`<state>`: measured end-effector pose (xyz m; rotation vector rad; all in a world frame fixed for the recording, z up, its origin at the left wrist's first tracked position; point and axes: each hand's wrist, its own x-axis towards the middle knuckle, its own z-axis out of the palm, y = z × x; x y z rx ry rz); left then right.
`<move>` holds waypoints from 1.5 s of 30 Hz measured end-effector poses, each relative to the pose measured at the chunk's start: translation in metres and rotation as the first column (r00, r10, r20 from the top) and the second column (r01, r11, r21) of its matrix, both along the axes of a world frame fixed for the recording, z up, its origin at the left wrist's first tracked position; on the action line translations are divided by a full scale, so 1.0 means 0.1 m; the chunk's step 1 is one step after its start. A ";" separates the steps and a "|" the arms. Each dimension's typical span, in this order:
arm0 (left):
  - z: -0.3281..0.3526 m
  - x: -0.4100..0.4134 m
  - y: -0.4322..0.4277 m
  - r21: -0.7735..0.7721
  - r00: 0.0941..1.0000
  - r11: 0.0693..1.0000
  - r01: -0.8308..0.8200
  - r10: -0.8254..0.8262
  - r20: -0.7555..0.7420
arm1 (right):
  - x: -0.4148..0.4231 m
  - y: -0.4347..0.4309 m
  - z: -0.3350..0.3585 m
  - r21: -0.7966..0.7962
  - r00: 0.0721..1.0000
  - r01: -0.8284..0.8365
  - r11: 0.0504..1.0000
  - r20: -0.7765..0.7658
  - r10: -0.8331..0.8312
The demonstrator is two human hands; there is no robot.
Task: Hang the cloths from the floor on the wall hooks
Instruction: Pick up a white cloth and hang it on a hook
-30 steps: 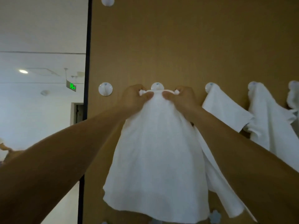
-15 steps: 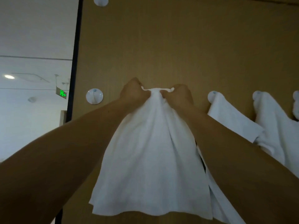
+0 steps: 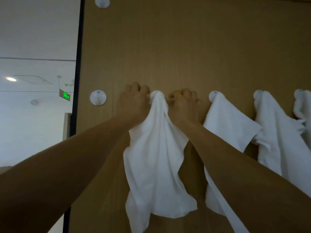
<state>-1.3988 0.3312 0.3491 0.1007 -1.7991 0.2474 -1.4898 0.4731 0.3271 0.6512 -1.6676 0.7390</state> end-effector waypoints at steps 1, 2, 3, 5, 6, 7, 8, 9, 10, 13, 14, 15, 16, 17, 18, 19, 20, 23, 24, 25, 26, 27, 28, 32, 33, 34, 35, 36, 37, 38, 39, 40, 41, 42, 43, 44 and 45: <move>-0.03 0.01 0.01 -0.090 0.998 0.994 0.066 -0.066 0.002 | 0.00 -0.02 -0.03 0.025 0.995 -0.083 0.996 -0.044 0.084; -0.07 0.00 0.03 -0.077 0.984 0.981 0.177 -0.175 0.037 | 0.01 -0.04 -0.06 0.044 0.978 -0.207 0.977 -0.024 0.208; -0.10 0.01 0.06 0.036 0.956 0.958 0.285 -0.287 0.052 | 0.02 -0.07 -0.10 0.043 0.945 -0.327 0.944 0.031 0.326; -0.15 0.00 0.11 0.320 0.886 0.841 0.437 -0.463 0.007 | 0.03 -0.11 -0.17 0.013 0.876 -0.475 0.880 0.106 0.471; -0.17 -0.01 0.14 0.405 0.861 0.787 0.465 -0.508 -0.001 | 0.04 -0.12 -0.18 0.004 0.860 -0.499 0.867 0.132 0.494; -0.19 -0.01 0.17 0.432 0.862 0.787 0.441 -0.506 0.042 | 0.04 -0.13 -0.19 0.004 0.850 -0.509 0.861 0.161 0.502; -0.20 -0.04 0.19 0.436 0.865 0.804 0.403 -0.491 0.105 | 0.04 -0.13 -0.19 0.010 0.843 -0.511 0.859 0.198 0.500; -0.21 -0.04 0.21 0.439 0.862 0.814 0.380 -0.484 0.152 | 0.05 -0.12 -0.19 0.016 0.836 -0.513 0.858 0.238 0.495; -0.22 -0.03 0.22 0.464 0.854 0.805 0.370 -0.491 0.172 | 0.04 -0.10 -0.19 0.011 0.816 -0.527 0.850 0.285 0.503; -0.20 0.04 0.21 0.674 0.767 0.604 0.426 -0.636 0.085 | 0.02 -0.01 -0.17 -0.160 0.625 -0.648 0.745 0.447 0.640; -0.19 0.08 0.19 0.748 0.741 0.495 0.442 -0.671 0.007 | 0.01 0.02 -0.15 -0.248 0.548 -0.666 0.704 0.478 0.686; -0.18 0.12 0.18 0.804 0.728 0.399 0.442 -0.682 -0.062 | 0.00 0.05 -0.11 -0.312 0.502 -0.661 0.683 0.492 0.711; -0.18 0.14 0.15 0.845 0.724 0.327 0.424 -0.682 -0.099 | -0.01 0.07 -0.08 -0.326 0.497 -0.647 0.689 0.505 0.705; -0.20 0.14 0.14 0.874 0.729 0.295 0.386 -0.679 -0.093 | -0.02 0.08 -0.07 -0.314 0.503 -0.637 0.704 0.523 0.688; -0.23 0.14 0.14 0.894 0.732 0.290 0.342 -0.678 -0.060 | -0.03 0.07 -0.09 -0.283 0.515 -0.634 0.720 0.540 0.666; -0.27 0.12 0.12 0.906 0.730 0.291 0.308 -0.682 -0.029 | -0.04 0.05 -0.13 -0.245 0.528 -0.638 0.730 0.551 0.646; -0.32 0.08 0.12 0.916 0.725 0.283 0.284 -0.688 -0.012 | -0.07 0.02 -0.19 -0.205 0.548 -0.644 0.737 0.549 0.631; -0.46 0.03 0.10 0.918 0.765 0.296 0.266 -0.644 -0.014 | -0.13 -0.07 -0.36 -0.129 0.677 -0.586 0.800 0.464 0.571; -0.49 0.02 0.07 0.901 0.793 0.329 0.281 -0.609 -0.025 | -0.14 -0.08 -0.40 -0.117 0.730 -0.546 0.829 0.418 0.540; -0.54 0.01 0.04 0.871 0.815 0.378 0.312 -0.579 -0.041 | -0.15 -0.08 -0.42 -0.115 0.768 -0.521 0.846 0.370 0.523; -0.59 0.01 0.00 0.812 0.844 0.469 0.348 -0.533 -0.053 | -0.16 -0.07 -0.44 -0.121 0.790 -0.511 0.851 0.325 0.521; -0.63 0.02 -0.02 0.718 0.881 0.597 0.358 -0.470 -0.049 | -0.18 -0.06 -0.47 -0.122 0.807 -0.506 0.854 0.282 0.519; -0.67 0.03 -0.04 0.606 0.908 0.713 0.352 -0.417 -0.037 | -0.20 -0.05 -0.50 -0.111 0.823 -0.502 0.857 0.242 0.514; -0.87 0.00 -0.11 0.395 0.914 0.854 0.339 -0.398 0.074 | -0.21 -0.03 -0.69 -0.023 0.843 -0.520 0.854 0.143 0.518; -0.93 -0.03 -0.14 0.392 0.915 0.860 0.327 -0.391 0.096 | -0.19 -0.05 -0.76 -0.024 0.836 -0.533 0.846 0.139 0.531; -0.99 -0.04 -0.17 0.395 0.917 0.865 0.311 -0.381 0.113 | -0.18 -0.06 -0.83 -0.043 0.829 -0.541 0.840 0.143 0.541; -1.06 -0.05 -0.18 0.397 0.917 0.866 0.304 -0.379 0.123 | -0.16 -0.07 -0.88 -0.073 0.822 -0.543 0.836 0.154 0.548; -1.12 -0.04 -0.18 0.405 0.915 0.862 0.306 -0.384 0.127 | -0.15 -0.07 -0.93 -0.105 0.813 -0.545 0.832 0.173 0.555; -1.17 -0.03 -0.16 0.412 0.911 0.855 0.316 -0.395 0.121 | -0.13 -0.07 -0.95 -0.133 0.798 -0.554 0.822 0.198 0.569; -1.19 -0.01 -0.14 0.410 0.911 0.852 0.325 -0.398 0.105 | -0.11 -0.06 -0.95 -0.160 0.776 -0.566 0.808 0.228 0.589; -1.20 0.01 -0.11 0.386 0.922 0.863 0.326 -0.380 0.072 | -0.09 -0.05 -0.93 -0.187 0.753 -0.577 0.795 0.255 0.607; -1.19 0.03 -0.08 0.339 0.937 0.886 0.317 -0.347 0.031 | -0.06 -0.05 -0.90 -0.209 0.740 -0.576 0.790 0.277 0.613; -1.16 0.04 -0.04 0.279 0.951 0.914 0.296 -0.308 0.002 | -0.04 -0.04 -0.87 -0.221 0.744 -0.561 0.798 0.288 0.602; -1.13 0.06 -0.01 0.227 0.963 0.938 0.261 -0.269 0.003 | -0.01 -0.04 -0.85 -0.217 0.766 -0.531 0.819 0.291 0.573; -1.09 0.07 0.02 0.189 0.973 0.957 0.218 -0.229 0.037 | 0.01 -0.03 -0.84 -0.202 0.795 -0.495 0.845 0.288 0.535; -1.06 0.07 0.04 0.166 0.978 0.971 0.173 -0.190 0.089 | 0.03 -0.03 -0.85 -0.179 0.819 -0.470 0.865 0.278 0.502; -1.06 0.07 0.06 0.151 0.978 0.979 0.136 -0.156 0.135 | 0.04 -0.02 -0.87 -0.151 0.830 -0.465 0.873 0.270 0.488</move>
